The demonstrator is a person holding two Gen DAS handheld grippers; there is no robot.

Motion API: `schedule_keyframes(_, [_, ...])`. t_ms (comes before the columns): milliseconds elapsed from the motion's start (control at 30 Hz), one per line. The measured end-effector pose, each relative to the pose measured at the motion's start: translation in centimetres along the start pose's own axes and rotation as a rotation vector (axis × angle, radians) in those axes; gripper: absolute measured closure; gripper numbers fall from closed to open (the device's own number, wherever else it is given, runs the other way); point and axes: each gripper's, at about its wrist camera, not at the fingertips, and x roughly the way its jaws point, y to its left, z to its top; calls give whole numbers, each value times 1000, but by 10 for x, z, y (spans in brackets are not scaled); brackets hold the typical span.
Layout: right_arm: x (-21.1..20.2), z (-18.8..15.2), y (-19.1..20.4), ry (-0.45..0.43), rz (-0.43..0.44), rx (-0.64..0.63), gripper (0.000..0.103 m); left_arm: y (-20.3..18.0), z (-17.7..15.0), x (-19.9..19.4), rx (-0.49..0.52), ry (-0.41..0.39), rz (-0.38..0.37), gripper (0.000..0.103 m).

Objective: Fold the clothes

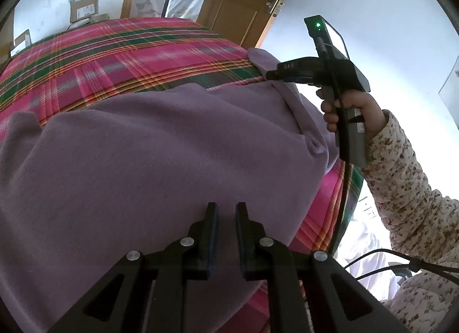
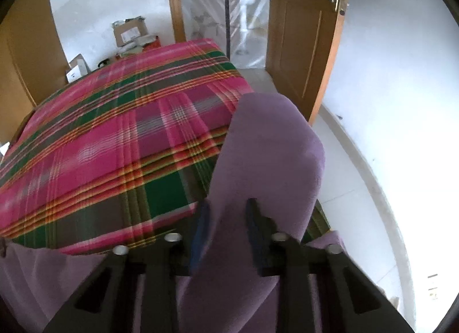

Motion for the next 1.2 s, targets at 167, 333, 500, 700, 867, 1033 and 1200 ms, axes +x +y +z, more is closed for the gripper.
schedule_keyframes(167, [-6,0,-8,-14,22,21,100,-1,1,0,1,0,10,90])
schedule_keyframes(333, [-35,-5,-25,-93,29,51,100,-2,2,-1,-7,-1,20,90])
schedule_keyframes(500, [-64,-19,-54,-153,55,127,100,-2,3,0,-22,0,25,90])
schedule_keyframes(700, [-86,-41,-86,-197,70,206,100,-2,4,0,-33,2,39,90])
schedule_keyframes(867, [-93,-55,-107,-213,90,266,100,-6,4,2,-29,5,52,90])
schedule_keyframes(1033, [-100,-68,-123,-245,127,331,100,-16,6,3,-9,5,53,90])
schedule_keyframes(1200, [-112,-76,-127,-281,143,348,100,-35,8,7,51,11,55,83])
